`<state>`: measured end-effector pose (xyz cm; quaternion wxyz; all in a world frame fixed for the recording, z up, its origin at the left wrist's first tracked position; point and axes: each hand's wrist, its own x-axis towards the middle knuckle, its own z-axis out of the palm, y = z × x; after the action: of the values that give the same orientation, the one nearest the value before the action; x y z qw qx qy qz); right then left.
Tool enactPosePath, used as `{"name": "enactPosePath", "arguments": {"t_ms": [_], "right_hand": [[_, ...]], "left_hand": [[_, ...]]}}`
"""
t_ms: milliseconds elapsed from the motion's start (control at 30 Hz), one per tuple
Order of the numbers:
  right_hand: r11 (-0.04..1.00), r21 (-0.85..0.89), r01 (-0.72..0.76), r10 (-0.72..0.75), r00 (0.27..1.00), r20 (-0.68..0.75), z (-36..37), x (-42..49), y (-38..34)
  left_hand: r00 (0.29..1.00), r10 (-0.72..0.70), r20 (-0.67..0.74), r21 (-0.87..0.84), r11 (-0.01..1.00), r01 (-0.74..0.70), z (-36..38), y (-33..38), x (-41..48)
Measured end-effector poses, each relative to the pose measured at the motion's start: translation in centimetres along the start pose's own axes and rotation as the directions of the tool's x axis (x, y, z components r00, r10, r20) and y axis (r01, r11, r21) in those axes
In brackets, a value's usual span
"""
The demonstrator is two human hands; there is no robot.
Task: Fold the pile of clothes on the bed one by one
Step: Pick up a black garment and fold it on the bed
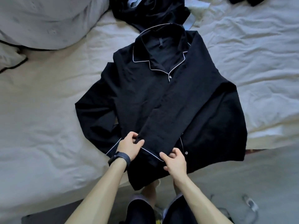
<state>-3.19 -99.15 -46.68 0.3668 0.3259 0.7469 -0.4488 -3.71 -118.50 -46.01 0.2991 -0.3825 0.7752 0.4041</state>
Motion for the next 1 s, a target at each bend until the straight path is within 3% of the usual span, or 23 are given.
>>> {"name": "enactPosePath", "arguments": {"t_ms": [100,167,200,267,333,367,467,533,600,667,733,800,833,867,900,933,1000], "right_hand": [[0.927,-0.376,-0.004,-0.018,0.998,-0.055,-0.7,-0.2,-0.2],[0.827,-0.561,0.047,-0.148,0.979,-0.137,-1.2,-0.2,-0.5],[0.794,-0.592,0.138,-0.299,0.936,-0.184,-1.3,-0.1,-0.8],[0.645,-0.652,0.398,-0.644,0.742,-0.184,-1.0,0.4,-1.9],[0.414,-0.733,0.539,-0.809,0.587,-0.026,-0.5,2.1,-3.2],[0.314,-0.765,0.562,-0.813,0.575,0.089,-0.4,3.3,-3.9],[0.051,-0.850,0.524,-0.664,0.654,0.363,-0.7,7.6,-4.4],[-0.075,-0.869,0.490,-0.550,0.707,0.445,-1.0,9.6,-4.4],[-0.101,-0.878,0.468,-0.478,0.751,0.455,-0.9,10.0,-4.9],[-0.100,-0.889,0.447,-0.432,0.785,0.443,-0.8,9.0,-5.5],[-0.035,-0.885,0.465,-0.498,0.759,0.419,-0.9,7.6,-6.6],[0.024,-0.842,0.539,-0.601,0.681,0.418,-0.5,6.5,-7.9],[0.020,-0.813,0.582,-0.637,0.634,0.438,0.0,6.1,-8.4],[0.007,-0.777,0.630,-0.664,0.584,0.468,0.8,5.6,-9.0],[-0.001,-0.735,0.678,-0.685,0.535,0.495,1.8,5.1,-9.7],[0.008,-0.697,0.717,-0.696,0.505,0.511,3.0,4.6,-10.5],[0.056,-0.652,0.756,-0.666,0.515,0.539,5.6,4.0,-12.2]], "left_hand": [[0.999,0.043,0.024,0.145,0.988,-0.046,0.7,-1.3,-0.6],[0.965,0.219,-0.143,0.335,0.928,-0.161,1.9,-2.3,-1.4],[0.902,0.367,-0.228,0.441,0.865,-0.240,2.8,-2.7,-1.9],[0.749,0.604,-0.271,0.587,0.721,-0.369,4.5,-3.1,-2.4],[0.737,0.642,-0.210,0.619,0.671,-0.409,6.1,-3.9,-1.9],[0.771,0.610,-0.182,0.623,0.678,-0.390,6.7,-4.5,-1.5],[0.848,0.517,-0.119,0.692,0.656,-0.302,8.5,-6.2,0.0],[0.858,0.500,-0.117,0.696,0.657,-0.288,8.8,-6.4,0.4],[0.830,0.534,-0.161,0.684,0.667,-0.296,8.3,-5.9,-0.2],[0.752,0.594,-0.285,0.639,0.703,-0.313,7.1,-5.6,-2.1],[0.720,0.462,-0.518,0.440,0.866,-0.238,5.1,-5.6,-3.8],[0.665,0.046,-0.745,0.015,0.999,-0.052,2.4,-5.6,-3.8],[0.644,-0.213,-0.734,-0.256,0.966,0.028,1.1,-5.9,-3.4],[0.668,-0.409,-0.622,-0.501,0.863,0.062,-0.4,-6.1,-2.9],[0.712,-0.511,-0.482,-0.666,0.742,0.082,-1.5,-6.3,-2.4],[0.755,-0.546,-0.363,-0.727,0.673,0.137,-2.4,-6.4,-1.8],[0.807,-0.548,-0.222,-0.685,0.676,0.271,-3.8,-6.7,-0.8]]}}
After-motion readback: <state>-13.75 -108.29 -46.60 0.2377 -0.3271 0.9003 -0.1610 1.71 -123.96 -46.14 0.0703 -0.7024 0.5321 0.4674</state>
